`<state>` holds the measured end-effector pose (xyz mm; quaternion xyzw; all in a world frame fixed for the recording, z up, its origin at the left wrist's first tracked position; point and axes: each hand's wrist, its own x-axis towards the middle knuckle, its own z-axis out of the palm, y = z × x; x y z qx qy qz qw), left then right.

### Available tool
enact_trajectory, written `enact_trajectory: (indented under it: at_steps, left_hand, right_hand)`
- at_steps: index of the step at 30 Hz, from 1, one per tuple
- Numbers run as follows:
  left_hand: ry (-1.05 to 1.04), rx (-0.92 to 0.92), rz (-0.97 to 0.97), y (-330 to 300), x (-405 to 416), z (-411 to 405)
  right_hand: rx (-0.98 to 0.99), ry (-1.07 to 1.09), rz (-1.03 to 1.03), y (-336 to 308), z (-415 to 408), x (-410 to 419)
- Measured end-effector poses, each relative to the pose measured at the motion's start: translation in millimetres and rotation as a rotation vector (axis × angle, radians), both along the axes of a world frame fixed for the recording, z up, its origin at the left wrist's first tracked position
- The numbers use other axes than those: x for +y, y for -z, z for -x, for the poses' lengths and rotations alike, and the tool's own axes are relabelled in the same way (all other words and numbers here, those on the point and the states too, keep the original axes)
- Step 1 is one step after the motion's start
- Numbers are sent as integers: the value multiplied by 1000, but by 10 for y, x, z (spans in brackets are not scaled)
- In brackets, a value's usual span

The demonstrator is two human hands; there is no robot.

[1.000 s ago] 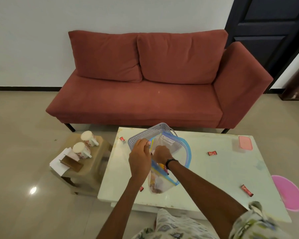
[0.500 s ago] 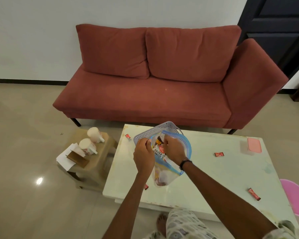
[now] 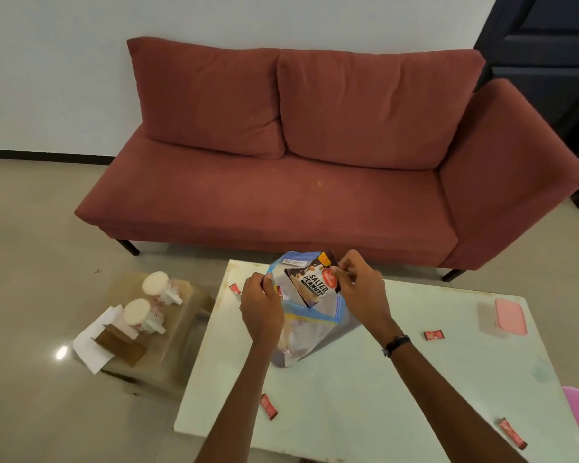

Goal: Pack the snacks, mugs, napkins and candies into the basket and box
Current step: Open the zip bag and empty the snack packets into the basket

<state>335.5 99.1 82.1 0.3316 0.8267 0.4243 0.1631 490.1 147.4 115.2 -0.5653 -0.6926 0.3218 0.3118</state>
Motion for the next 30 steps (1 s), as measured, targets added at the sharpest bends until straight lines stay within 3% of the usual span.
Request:
enact_trajectory:
  at_steps: [7,12,21,30]
  left_hand:
    - [-3,70,-36,356,415,253]
    - [24,104,-67,787,472,328]
    - [118,67,-111,1269,528,284]
    - [164,107,-103,1209,466,255]
  right_hand:
    - [91,197,-135,-25,-101,843]
    - [-25,287,-161,777,-169,1400]
    - [-195,264,156,2720,12,1770]
    - [-315,294,269,3151,106,2024]
